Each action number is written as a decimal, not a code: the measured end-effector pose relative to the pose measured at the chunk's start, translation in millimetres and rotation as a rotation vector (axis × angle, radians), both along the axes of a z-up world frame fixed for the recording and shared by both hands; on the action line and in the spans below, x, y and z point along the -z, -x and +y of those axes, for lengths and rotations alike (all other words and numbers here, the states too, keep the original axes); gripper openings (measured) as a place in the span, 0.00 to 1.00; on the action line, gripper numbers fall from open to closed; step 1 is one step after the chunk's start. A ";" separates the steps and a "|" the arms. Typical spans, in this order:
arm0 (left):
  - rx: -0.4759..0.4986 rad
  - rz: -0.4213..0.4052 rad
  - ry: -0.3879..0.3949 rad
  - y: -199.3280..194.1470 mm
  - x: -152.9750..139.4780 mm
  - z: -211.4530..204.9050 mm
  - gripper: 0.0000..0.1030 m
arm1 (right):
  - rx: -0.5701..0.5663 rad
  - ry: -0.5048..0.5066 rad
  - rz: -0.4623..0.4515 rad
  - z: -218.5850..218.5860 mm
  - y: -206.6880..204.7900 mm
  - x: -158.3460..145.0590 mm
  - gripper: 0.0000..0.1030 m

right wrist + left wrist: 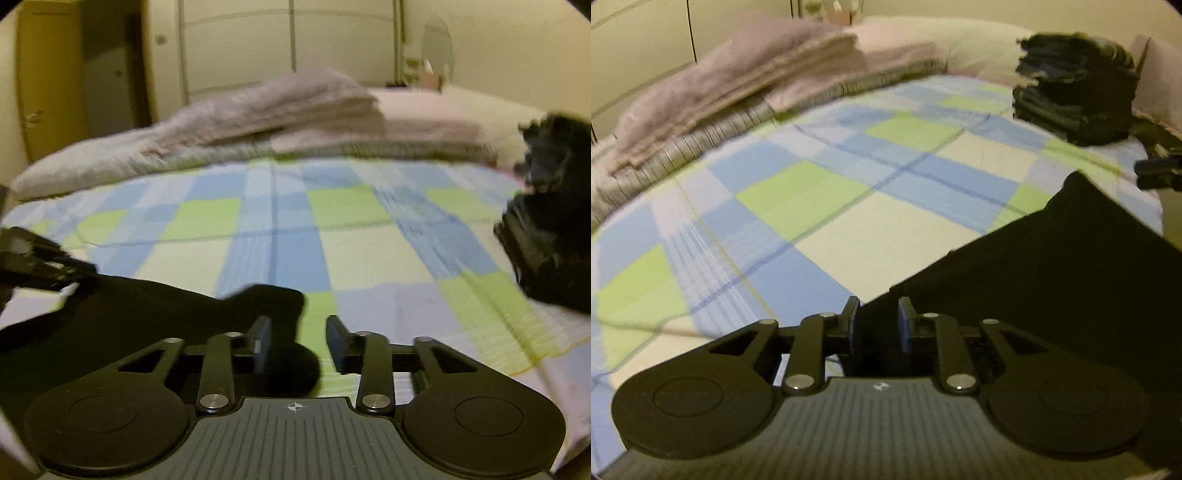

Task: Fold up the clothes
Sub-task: 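Grasp the jacket edge with both grippers and lift it again, then hold the folded black jacket up with both grippers and carry it toward the clothes stack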

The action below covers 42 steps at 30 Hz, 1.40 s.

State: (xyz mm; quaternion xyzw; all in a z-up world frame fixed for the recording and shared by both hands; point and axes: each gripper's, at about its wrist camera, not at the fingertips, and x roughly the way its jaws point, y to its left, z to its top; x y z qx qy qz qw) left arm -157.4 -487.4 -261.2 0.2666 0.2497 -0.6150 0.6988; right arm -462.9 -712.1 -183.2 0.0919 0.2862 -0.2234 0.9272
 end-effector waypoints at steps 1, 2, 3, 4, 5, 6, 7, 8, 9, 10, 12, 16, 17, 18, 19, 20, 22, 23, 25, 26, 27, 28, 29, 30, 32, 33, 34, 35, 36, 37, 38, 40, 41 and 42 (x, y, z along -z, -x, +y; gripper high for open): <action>0.003 -0.010 0.015 4.0 -7.6 9.0 0.17 | -0.020 0.004 -0.014 11.8 6.0 -4.8 0.37; 0.011 -0.011 0.029 9.2 -14.2 18.7 0.17 | -0.042 0.005 -0.029 24.2 12.1 -9.1 0.37; 0.027 -0.003 0.041 15.6 -19.6 29.1 0.17 | -0.068 0.000 -0.045 37.4 18.7 -11.4 0.37; 0.042 0.006 0.052 22.1 -24.9 39.6 0.17 | -0.095 -0.007 -0.050 50.4 24.7 -10.6 0.37; 0.059 0.015 0.060 29.4 -28.7 49.7 0.17 | -0.123 -0.014 -0.050 63.2 30.3 -8.8 0.37; 0.078 0.022 0.061 37.7 -29.4 59.2 0.17 | -0.150 -0.020 -0.050 76.0 35.9 -7.1 0.37; 0.097 0.021 0.056 46.2 -27.7 67.8 0.17 | -0.168 -0.019 -0.042 87.4 41.9 -3.1 0.37; 0.115 0.014 0.048 54.7 -24.5 75.5 0.17 | -0.182 -0.014 -0.030 98.2 48.0 1.7 0.37; 0.132 0.005 0.038 62.7 -21.2 81.7 0.17 | -0.198 0.009 -0.004 109.1 53.8 7.4 0.37; 0.149 -0.010 0.029 70.5 -17.4 87.0 0.17 | -0.221 0.077 0.047 123.4 59.1 15.0 0.39; 0.190 -0.060 0.017 86.9 -10.0 98.9 0.21 | -0.260 0.252 0.162 151.0 67.2 32.3 0.70; 0.305 -0.225 0.010 116.7 2.5 113.7 0.32 | -0.392 0.616 0.320 197.0 84.4 69.6 0.87; 0.329 -0.269 0.006 122.6 5.9 114.5 0.32 | -0.424 0.678 0.359 203.0 84.3 79.1 0.87; 0.352 -0.313 0.001 128.4 9.2 115.4 0.32 | -0.455 0.730 0.387 205.8 81.4 88.0 0.87; 0.375 -0.357 -0.004 134.3 12.6 116.3 0.32 | -0.486 0.781 0.411 207.5 77.5 96.6 0.86; 0.388 -0.383 -0.010 137.9 15.2 115.5 0.32 | -0.516 0.832 0.436 209.2 73.6 105.2 0.86; 0.386 -0.389 -0.022 139.0 18.5 110.6 0.32 | -0.577 0.934 0.484 212.6 65.8 122.4 0.83; 0.385 -0.391 -0.026 139.2 20.4 108.4 0.32 | -0.607 0.985 0.508 214.3 61.9 131.0 0.79; 0.381 -0.385 -0.032 137.8 24.3 104.8 0.32 | -0.626 1.043 0.534 207.1 58.7 141.4 0.58; 0.379 -0.381 -0.033 136.8 26.0 104.1 0.32 | -0.631 1.068 0.544 202.7 57.5 146.1 0.58; 0.377 -0.377 -0.033 135.9 27.4 103.8 0.32 | -0.637 1.093 0.555 198.2 56.4 150.7 0.58; 0.374 -0.371 -0.031 135.0 28.5 103.9 0.32 | -0.634 1.099 0.554 194.4 57.0 152.0 0.58; 0.371 -0.365 -0.028 134.2 29.3 104.0 0.32 | -0.627 1.097 0.548 190.7 58.4 152.0 0.56; 0.367 -0.362 -0.027 133.8 30.0 104.0 0.32 | -0.615 1.073 0.542 188.4 57.6 150.9 0.44; 0.363 -0.362 -0.026 134.3 30.1 103.0 0.32 | -0.587 1.007 0.530 184.9 54.4 148.0 0.37; 0.362 -0.363 -0.026 134.8 29.9 102.4 0.32 | -0.572 0.974 0.524 183.1 52.7 146.5 0.37; 0.362 -0.366 -0.028 135.3 29.1 102.3 0.32 | -0.558 0.941 0.518 181.4 51.1 145.0 0.37; 0.363 -0.369 -0.029 135.5 27.7 103.3 0.32 | -0.559 0.939 0.520 181.4 50.9 145.0 0.37; 0.363 -0.372 -0.031 135.6 26.2 104.2 0.32 | -0.566 0.949 0.524 182.1 51.2 145.5 0.38; 0.363 -0.377 -0.032 136.1 24.5 105.1 0.32 | -0.573 0.959 0.529 182.8 51.4 146.0 0.40; 0.362 -0.384 -0.032 136.5 22.5 106.7 0.32 | -0.576 0.964 0.534 183.9 51.1 146.0 0.40; 0.357 -0.388 -0.036 135.9 19.3 109.7 0.32 | -0.575 0.968 0.543 186.5 49.6 146.0 0.41; 0.354 -0.388 -0.040 135.7 17.9 110.9 0.32 | -0.571 0.970 0.549 187.9 48.4 146.8 0.41; 0.350 -0.387 -0.042 135.1 16.6 111.8 0.32 | -0.566 0.972 0.555 189.3 47.3 147.5 0.41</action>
